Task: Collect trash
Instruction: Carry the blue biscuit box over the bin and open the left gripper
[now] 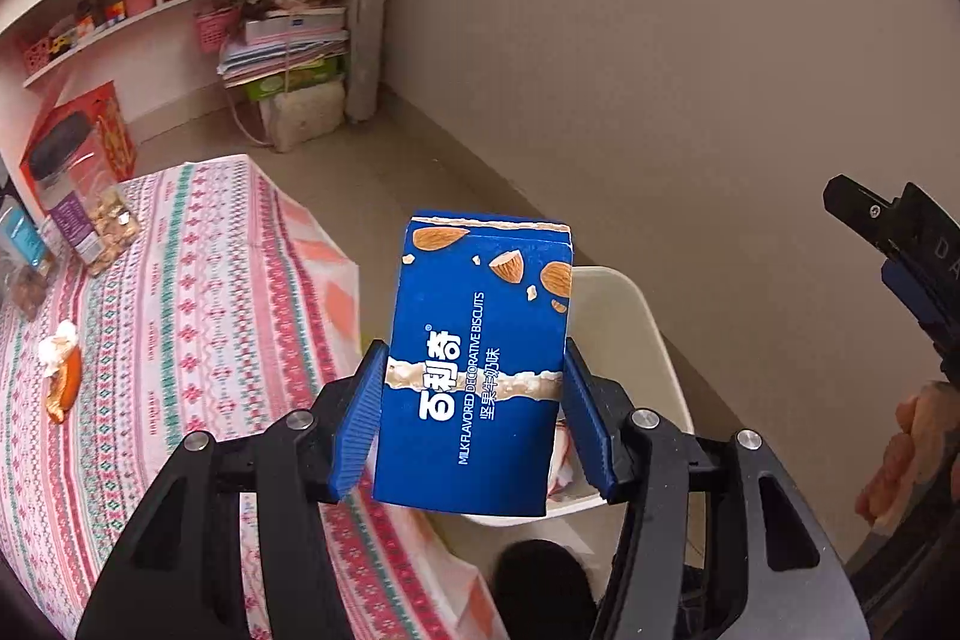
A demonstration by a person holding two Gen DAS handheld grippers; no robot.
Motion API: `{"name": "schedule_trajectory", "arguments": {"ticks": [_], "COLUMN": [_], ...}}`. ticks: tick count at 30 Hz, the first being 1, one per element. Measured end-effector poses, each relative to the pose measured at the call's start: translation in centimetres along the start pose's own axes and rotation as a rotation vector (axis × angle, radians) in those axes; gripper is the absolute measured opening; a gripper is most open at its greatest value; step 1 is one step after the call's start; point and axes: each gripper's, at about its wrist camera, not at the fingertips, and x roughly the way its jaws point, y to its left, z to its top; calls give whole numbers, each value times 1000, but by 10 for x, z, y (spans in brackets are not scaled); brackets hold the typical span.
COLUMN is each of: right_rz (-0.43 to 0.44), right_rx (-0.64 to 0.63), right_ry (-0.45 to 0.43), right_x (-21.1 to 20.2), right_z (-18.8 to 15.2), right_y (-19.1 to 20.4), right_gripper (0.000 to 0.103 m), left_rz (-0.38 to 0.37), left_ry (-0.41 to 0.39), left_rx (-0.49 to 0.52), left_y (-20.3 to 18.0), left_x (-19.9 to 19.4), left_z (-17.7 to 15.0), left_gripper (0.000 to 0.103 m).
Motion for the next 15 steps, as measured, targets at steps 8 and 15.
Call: {"name": "schedule_trajectory", "arguments": {"ticks": [8, 15], "right_rz": [-12, -13], "right_rx": [39, 11], "right_ry": [-13, -9], "right_x": [-1, 1], "right_z": [1, -2], "right_y": [-9, 7], "right_gripper": [96, 96], "left_rz": [-53, 47], "left_ry": [28, 11], "left_rx": [9, 31], "left_y": [-23, 1], "left_x": [13, 5], "left_z": [13, 4], "left_gripper": [72, 76]}}
